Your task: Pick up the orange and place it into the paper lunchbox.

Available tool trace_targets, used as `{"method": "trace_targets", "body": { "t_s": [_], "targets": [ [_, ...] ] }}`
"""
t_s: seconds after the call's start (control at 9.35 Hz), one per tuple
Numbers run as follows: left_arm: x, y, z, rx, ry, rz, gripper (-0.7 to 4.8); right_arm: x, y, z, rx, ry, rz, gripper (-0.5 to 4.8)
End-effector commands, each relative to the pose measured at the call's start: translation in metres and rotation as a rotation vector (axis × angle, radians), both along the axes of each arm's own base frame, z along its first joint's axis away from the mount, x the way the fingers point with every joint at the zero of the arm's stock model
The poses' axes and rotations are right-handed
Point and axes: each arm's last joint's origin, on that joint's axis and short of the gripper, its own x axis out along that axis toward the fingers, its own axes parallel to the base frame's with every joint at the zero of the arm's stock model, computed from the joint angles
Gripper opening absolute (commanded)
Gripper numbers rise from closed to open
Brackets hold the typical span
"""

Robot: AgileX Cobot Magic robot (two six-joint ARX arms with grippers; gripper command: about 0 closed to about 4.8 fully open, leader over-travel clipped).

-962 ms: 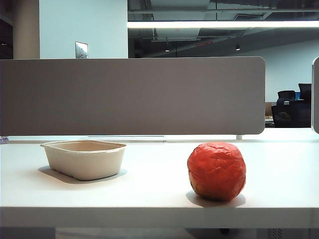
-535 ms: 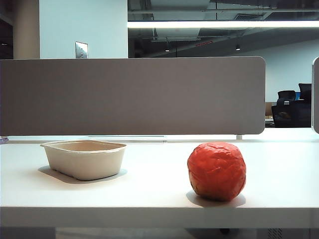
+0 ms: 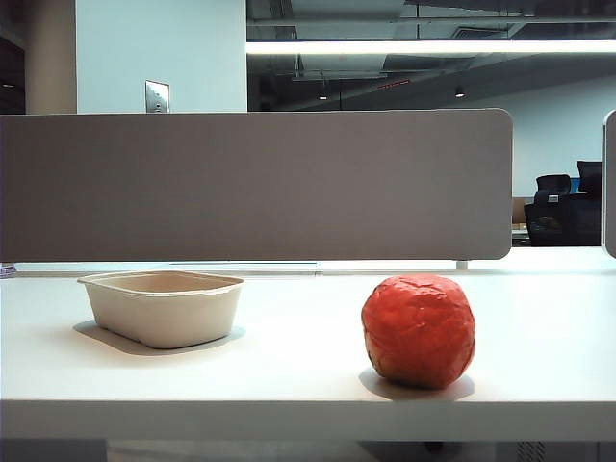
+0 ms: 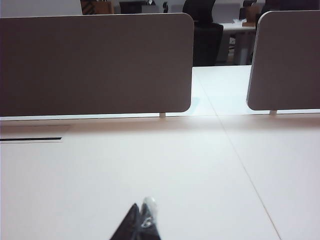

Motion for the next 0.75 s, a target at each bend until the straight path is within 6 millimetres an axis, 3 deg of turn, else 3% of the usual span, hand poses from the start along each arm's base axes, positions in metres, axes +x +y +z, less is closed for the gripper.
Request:
{"method": "trace_targets", "body": {
  "t_s": [0.11,0.32,0.75],
  "targets": [
    [0.033,-0.004,0.043,0.001,0.004,-0.079,-0.06,0.021,0.007,0.039,-0.008,-0.074,0.146,-0.02],
    [0.062,-0.03,0.069,0.029,0.066,-0.238,-0.06,0.042,0.022,0.046,-0.011,-0.009,0.31,-0.02],
    [0.067,-0.069,0.077,0.075,0.124,-0.446,-0.06,0.052,0.05,0.04,-0.008,0.055,0.471,-0.01]
  ]
}}
